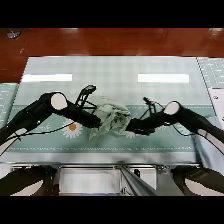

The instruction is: Fold the shirts.

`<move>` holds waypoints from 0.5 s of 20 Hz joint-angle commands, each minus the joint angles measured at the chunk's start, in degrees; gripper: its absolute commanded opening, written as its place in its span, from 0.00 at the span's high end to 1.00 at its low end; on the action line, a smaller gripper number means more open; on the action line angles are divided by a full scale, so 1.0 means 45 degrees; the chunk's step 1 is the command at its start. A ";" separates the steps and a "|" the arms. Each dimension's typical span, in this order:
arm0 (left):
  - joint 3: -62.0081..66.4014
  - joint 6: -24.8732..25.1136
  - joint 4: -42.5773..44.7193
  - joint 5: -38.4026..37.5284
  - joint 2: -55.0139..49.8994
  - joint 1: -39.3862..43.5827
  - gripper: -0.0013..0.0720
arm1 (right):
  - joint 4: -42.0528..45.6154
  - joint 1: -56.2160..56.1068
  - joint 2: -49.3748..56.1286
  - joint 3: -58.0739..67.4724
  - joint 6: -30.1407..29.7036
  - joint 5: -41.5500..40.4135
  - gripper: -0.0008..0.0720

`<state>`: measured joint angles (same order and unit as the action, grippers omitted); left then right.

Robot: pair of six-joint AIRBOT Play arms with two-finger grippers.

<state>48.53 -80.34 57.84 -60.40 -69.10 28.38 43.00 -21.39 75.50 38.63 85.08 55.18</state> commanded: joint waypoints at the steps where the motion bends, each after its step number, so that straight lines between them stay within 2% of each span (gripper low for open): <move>1: 0.0034 0.0044 -0.0311 0.0068 0.0063 -0.0112 0.96 | -0.0641 -0.1185 0.1423 0.1214 0.0121 -0.0471 0.15; 2: 0.0034 0.0044 -0.0311 0.0121 0.0063 -0.0112 0.96 | -0.0826 -0.1316 0.1715 0.1545 0.0185 -0.0427 0.26; 3: 0.0039 0.0044 -0.0311 0.0209 0.0063 -0.0117 0.96 | -0.0889 -0.1365 0.1904 0.1817 0.0185 -0.0413 0.53; 4: 0.0073 0.0039 -0.0321 0.0282 0.0068 -0.0146 0.96 | -0.0860 -0.1404 0.1938 0.2011 0.0034 -0.0432 0.90; 5: 0.0180 0.0044 -0.0335 0.0287 0.0087 -0.0233 0.96 | -0.0840 -0.1370 0.1870 0.2249 -0.0340 -0.0311 0.95; 6: 0.0398 0.0044 -0.0355 0.0267 0.0175 -0.0393 0.96 | -0.0529 -0.1209 0.1744 0.2667 -0.0481 0.0005 0.95; 10: 0.2531 0.0044 -0.0355 0.0262 0.1083 -0.1812 0.96 | 0.2200 0.0204 0.0510 0.6280 0.0680 0.0952 0.95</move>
<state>54.37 -80.16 56.42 -59.33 -66.50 23.92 45.36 -23.77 80.51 57.01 85.25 56.42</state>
